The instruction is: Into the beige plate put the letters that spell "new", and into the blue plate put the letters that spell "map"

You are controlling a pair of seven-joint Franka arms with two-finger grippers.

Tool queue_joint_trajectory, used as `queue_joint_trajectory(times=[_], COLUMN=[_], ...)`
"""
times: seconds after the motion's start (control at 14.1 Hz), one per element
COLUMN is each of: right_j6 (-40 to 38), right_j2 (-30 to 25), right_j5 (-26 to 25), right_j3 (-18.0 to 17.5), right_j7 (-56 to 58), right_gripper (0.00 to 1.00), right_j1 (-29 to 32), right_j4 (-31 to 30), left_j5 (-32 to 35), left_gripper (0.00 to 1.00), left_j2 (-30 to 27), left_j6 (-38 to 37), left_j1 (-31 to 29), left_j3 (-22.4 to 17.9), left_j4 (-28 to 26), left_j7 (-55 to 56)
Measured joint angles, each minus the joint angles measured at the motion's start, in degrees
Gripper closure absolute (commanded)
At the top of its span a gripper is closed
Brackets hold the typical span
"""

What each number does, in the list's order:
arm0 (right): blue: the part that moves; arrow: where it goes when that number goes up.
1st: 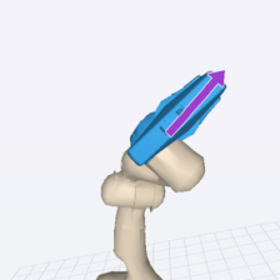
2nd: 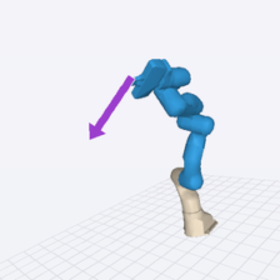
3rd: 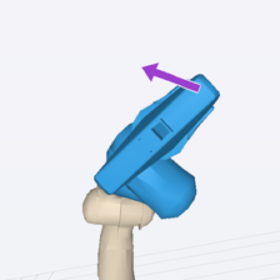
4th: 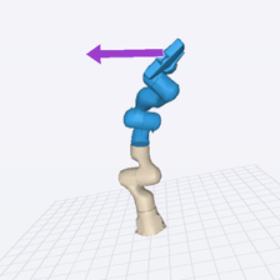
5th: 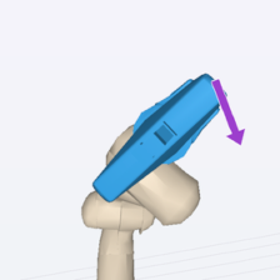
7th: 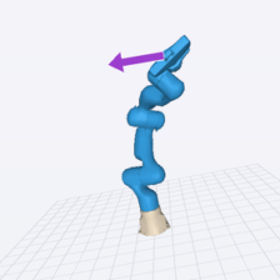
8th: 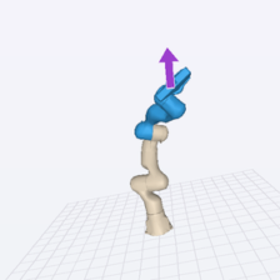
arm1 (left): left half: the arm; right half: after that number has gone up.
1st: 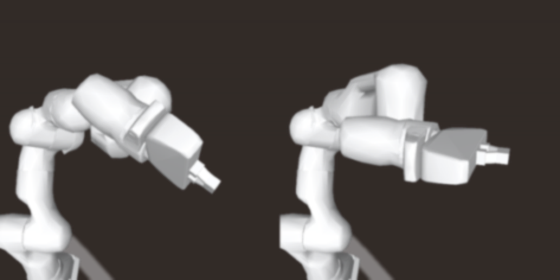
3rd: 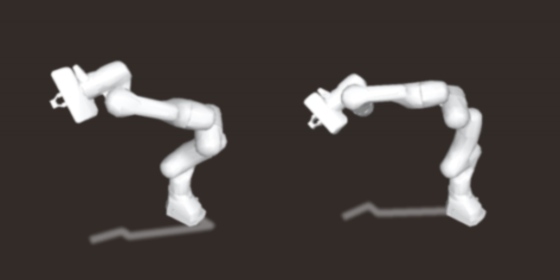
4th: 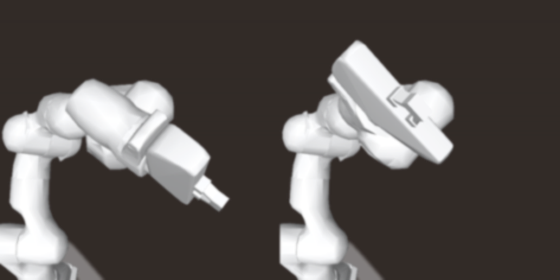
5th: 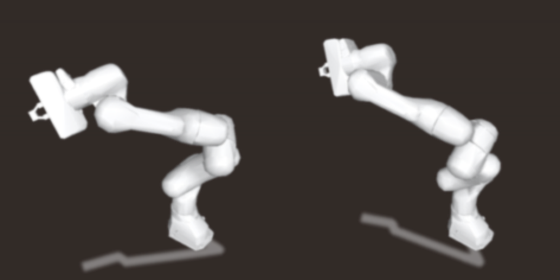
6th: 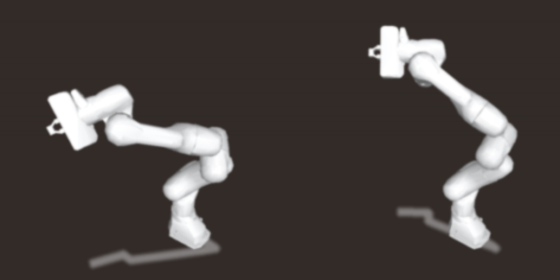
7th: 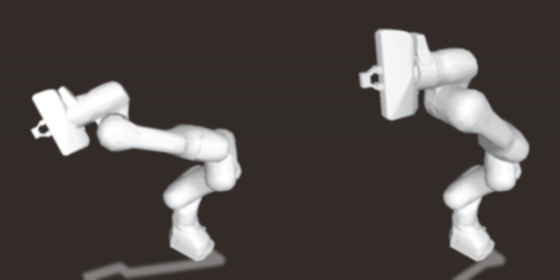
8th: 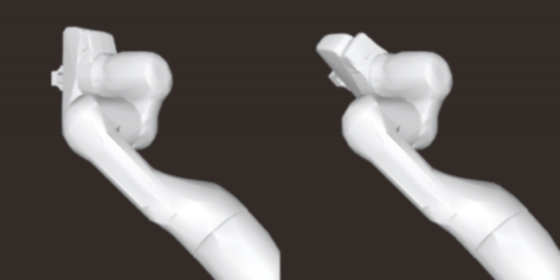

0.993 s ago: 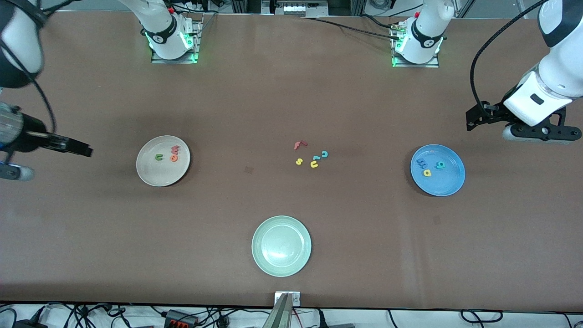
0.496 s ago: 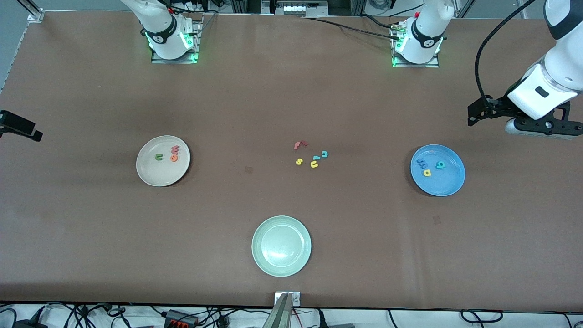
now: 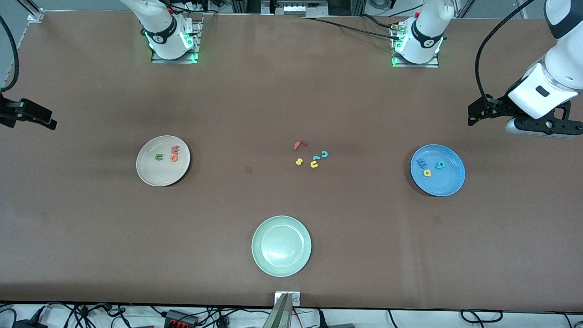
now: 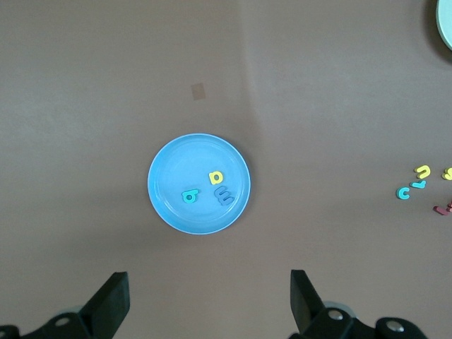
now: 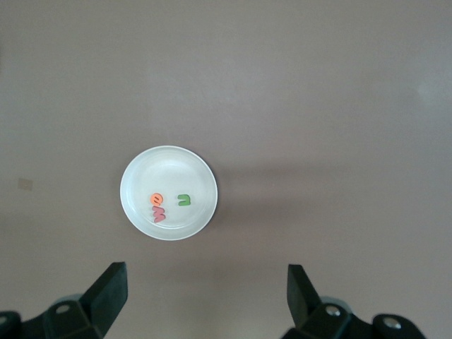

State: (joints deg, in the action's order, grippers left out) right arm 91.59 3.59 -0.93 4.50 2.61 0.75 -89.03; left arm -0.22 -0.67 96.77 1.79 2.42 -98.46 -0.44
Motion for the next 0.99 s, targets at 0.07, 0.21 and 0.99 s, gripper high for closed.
queue_joint_trajectory(times=[0.07,0.21,0.99], right_j6=[0.64,0.94,1.47], right_j2=[-2.01,-5.02,-6.10], right_j5=[-0.01,-0.10,-0.11], right_j3=[0.16,0.18,-0.11], right_j7=[0.00,0.00,0.00], right_gripper=[0.00,0.00,0.00], right_j1=[0.03,0.01,-0.14], right_j4=[-2.66,-6.08,-7.63], left_j5=[0.00,0.00,0.00], left_gripper=[0.00,0.00,0.00], left_j2=[-0.01,-0.02,-0.02], left_j6=[0.00,0.00,-0.01], left_j1=[0.01,0.01,0.07], left_j3=[0.00,0.00,0.00], left_j4=[0.00,0.00,0.01], left_j7=[0.00,-0.01,-0.02])
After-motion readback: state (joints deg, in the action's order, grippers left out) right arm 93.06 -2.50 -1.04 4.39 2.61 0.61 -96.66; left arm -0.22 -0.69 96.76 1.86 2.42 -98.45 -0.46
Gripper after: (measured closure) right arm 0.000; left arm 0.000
